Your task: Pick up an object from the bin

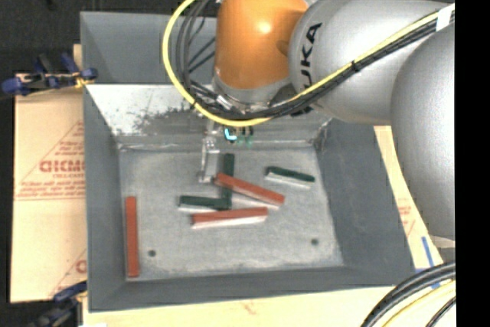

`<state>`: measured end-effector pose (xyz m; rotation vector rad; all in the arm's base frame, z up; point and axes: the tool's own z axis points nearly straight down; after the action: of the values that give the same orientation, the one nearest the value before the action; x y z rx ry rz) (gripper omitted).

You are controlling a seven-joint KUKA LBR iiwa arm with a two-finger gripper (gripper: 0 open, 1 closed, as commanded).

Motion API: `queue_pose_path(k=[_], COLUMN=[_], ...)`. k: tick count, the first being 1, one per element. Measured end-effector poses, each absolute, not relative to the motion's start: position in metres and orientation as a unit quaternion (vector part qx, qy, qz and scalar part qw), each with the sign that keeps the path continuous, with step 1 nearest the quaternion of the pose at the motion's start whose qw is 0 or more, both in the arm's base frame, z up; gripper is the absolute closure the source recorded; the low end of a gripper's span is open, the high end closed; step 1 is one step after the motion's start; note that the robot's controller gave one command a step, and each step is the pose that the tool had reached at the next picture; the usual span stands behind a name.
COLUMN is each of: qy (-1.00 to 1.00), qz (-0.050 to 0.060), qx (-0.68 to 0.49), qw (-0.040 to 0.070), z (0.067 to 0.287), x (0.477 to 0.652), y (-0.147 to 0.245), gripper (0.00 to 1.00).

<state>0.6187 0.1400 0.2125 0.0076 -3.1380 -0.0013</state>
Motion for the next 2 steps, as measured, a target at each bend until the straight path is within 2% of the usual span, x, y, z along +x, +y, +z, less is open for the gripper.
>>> queue_pose_path(k=[1, 2], qy=[-1.0, -1.0], qz=[-0.001, -0.002], qx=[0.001, 0.001], qw=[-0.002, -0.006], z=[0.217, 0.177], x=[0.62, 0.613], y=[0.139, 0.143], gripper=[0.0, 0.0])
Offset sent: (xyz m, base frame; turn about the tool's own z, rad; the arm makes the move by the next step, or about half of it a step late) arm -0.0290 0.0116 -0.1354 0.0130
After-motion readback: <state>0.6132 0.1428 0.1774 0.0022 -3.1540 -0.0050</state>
